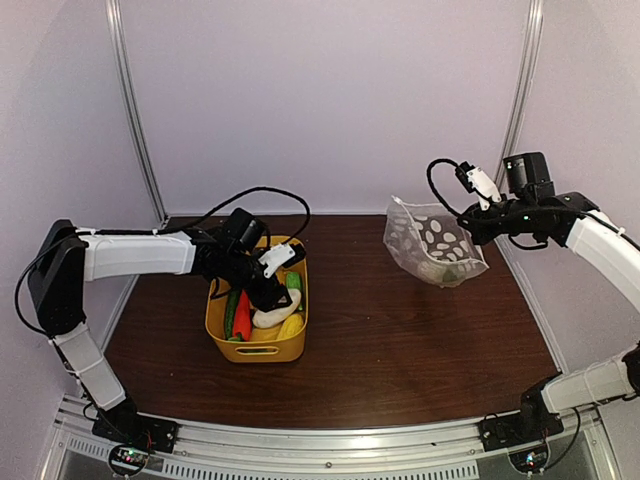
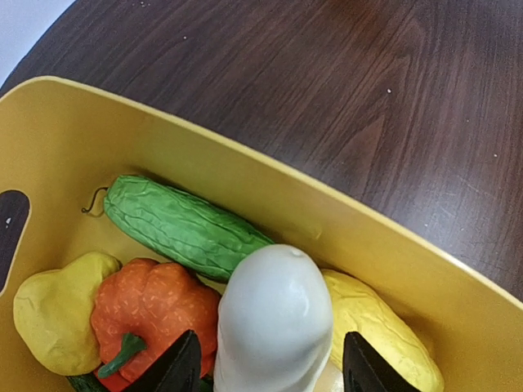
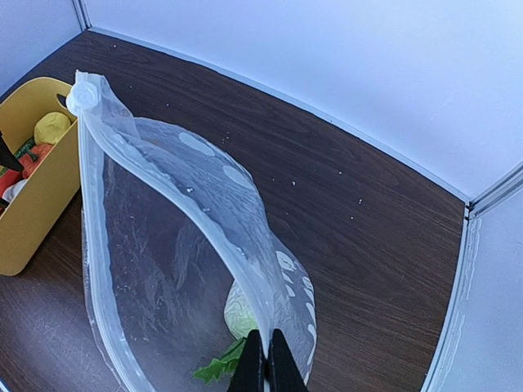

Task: Place the food in the zip-top bag and seal the zipper
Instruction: Pick up the fake vegetable from the bin.

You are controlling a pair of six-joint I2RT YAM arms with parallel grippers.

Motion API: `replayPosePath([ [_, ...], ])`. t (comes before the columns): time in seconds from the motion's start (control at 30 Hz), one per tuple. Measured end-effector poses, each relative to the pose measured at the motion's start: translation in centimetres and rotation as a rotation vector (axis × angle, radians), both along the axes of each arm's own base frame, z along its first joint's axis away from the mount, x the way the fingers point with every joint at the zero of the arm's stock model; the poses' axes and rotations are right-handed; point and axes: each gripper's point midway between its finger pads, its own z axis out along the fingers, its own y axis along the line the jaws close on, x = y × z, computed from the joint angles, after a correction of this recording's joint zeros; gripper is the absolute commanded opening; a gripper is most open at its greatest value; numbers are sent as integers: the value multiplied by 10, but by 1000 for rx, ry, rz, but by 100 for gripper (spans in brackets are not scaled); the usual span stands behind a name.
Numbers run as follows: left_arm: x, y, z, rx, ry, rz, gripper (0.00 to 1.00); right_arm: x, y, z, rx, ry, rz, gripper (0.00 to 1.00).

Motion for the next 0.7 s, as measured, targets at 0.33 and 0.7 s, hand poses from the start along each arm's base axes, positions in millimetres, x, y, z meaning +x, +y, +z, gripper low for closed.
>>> replayPosePath([
  [0.33, 3, -2, -20, 29, 11, -21, 54, 1, 1, -4, 9, 14, 7, 0],
  [0.7, 6, -6, -22, 20, 11, -21, 67, 2, 1, -6, 13, 22, 9, 0],
])
